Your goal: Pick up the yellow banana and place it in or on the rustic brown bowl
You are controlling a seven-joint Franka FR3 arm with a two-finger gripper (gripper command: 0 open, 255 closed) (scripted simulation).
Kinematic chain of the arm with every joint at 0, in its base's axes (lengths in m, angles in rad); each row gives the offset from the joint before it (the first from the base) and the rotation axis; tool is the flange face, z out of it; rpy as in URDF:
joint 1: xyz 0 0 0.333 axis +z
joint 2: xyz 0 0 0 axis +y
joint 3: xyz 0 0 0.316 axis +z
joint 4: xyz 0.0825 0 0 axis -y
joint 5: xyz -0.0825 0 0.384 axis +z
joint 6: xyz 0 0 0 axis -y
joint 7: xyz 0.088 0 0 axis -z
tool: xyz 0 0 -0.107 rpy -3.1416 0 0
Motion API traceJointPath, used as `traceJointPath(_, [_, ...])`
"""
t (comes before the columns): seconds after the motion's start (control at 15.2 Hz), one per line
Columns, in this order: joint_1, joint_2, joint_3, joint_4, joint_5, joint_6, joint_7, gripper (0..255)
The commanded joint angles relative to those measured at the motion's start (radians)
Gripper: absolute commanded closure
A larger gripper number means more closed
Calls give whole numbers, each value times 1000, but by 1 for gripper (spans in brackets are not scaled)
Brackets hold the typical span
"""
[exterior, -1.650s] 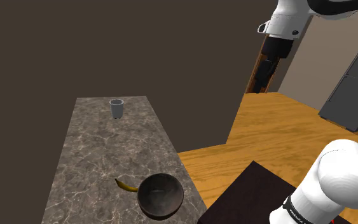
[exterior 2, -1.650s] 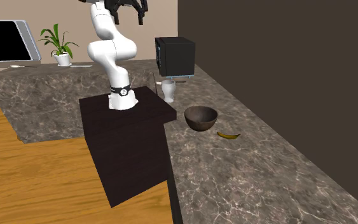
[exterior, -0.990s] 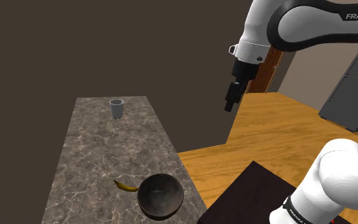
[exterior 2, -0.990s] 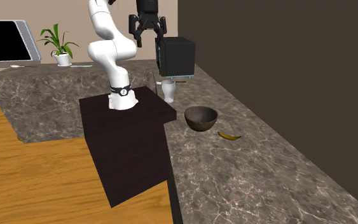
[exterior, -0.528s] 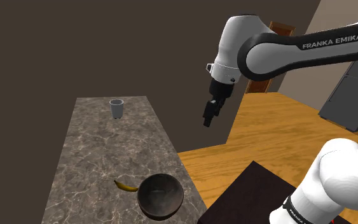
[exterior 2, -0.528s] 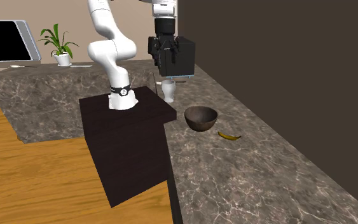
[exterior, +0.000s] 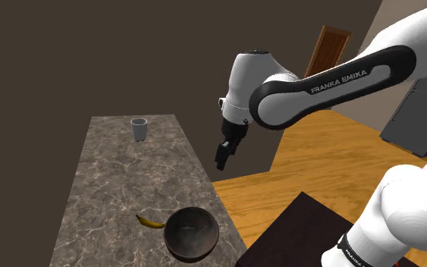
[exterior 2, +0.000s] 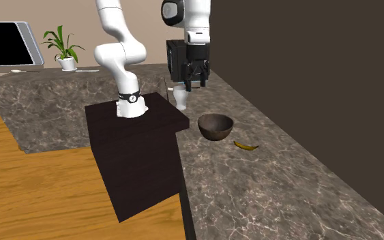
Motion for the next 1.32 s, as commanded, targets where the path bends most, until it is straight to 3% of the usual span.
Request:
traceJointPath(0.0, [2, 81, 28, 21, -29, 62, 33, 0])
traceJointPath(0.59, [38, 437, 77, 176, -259, 238, 209, 0])
traceJointPath(0.92, [109, 634, 45, 307, -396, 283, 301, 0])
traceJointPath(1.25, [194, 823, 0, 465, -491, 304, 354, 0])
